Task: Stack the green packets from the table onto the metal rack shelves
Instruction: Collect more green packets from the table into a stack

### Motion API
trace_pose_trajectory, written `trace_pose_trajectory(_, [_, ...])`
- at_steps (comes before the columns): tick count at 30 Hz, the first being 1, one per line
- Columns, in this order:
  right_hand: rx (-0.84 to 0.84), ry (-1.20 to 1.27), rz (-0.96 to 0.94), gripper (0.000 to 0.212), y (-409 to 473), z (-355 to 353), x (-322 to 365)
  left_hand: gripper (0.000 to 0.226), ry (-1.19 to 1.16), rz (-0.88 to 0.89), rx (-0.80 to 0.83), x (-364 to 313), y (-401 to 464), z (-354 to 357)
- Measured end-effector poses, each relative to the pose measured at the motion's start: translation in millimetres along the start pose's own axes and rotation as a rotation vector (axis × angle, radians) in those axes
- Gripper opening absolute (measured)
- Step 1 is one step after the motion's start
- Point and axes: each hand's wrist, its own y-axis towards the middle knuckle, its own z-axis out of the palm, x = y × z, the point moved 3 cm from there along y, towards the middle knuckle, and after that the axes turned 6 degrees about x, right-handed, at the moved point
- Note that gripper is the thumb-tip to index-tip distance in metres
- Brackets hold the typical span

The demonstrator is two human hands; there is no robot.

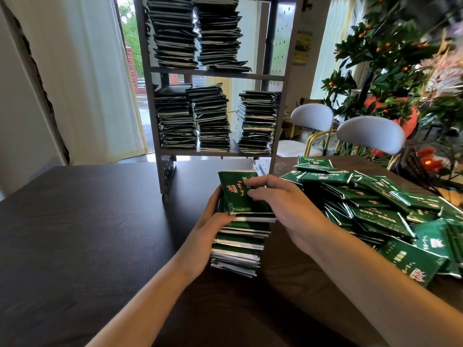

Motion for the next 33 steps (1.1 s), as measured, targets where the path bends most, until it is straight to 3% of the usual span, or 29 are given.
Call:
trace_pose_trajectory(4, [-0.046, 0.095, -0.005, 0.020, 1, -1, -2, 0.066, -0.064, -0.043, 0.007, 1, 1, -1])
trace_pose_trajectory(8, [-0.044, 0.197, 0.046, 0.039, 1, 2, -12, 0.059, -0.079, -0.069, -0.002, -6, 0, 5])
trace_pose_trajectory(14, [-0.019, 0.310, 0.073, 0.047, -10, 15, -16, 0.037, -0.143, -0.097, 0.003, -4, -12, 5])
trace_pose_trajectory(16, [0.000, 0.343, 0.070, 0.066, -11, 18, -19, 0.051, -0.190, -0.195, -0.088, 1, -7, 1])
trace_pose_trajectory(18, [-0.006, 0.384, 0.083, 0.081, -15, 19, -19, 0.070, -0.285, -0.213, -0.031, -5, -8, 1])
trace_pose_trajectory(20, [-0.034, 0.423, 0.100, 0.081, -18, 20, -14, 0.062, -0.339, -0.184, -0.024, -12, -7, 1])
trace_pose_trajectory(22, [-0.059, 0.411, 0.164, 0.102, -18, 19, -12, 0.047, -0.346, -0.190, -0.034, -16, -7, 4])
trace_pose_trajectory(24, [-0.064, 0.388, 0.190, 0.115, -14, 15, -15, 0.065, -0.347, -0.238, -0.063, -13, -6, 0])
trace_pose_trajectory(27, [-0.081, 0.383, 0.204, 0.098, -14, 13, -15, 0.086, -0.302, -0.315, -0.078, -13, -2, -4])
trace_pose_trajectory(30, [-0.042, 0.345, 0.162, 0.085, -18, 15, -13, 0.067, -0.167, -0.355, 0.007, -27, 4, 5])
trace_pose_trajectory(33, [-0.040, 0.343, 0.196, 0.056, -12, 15, -19, 0.052, -0.099, -0.391, -0.009, -38, 12, 9])
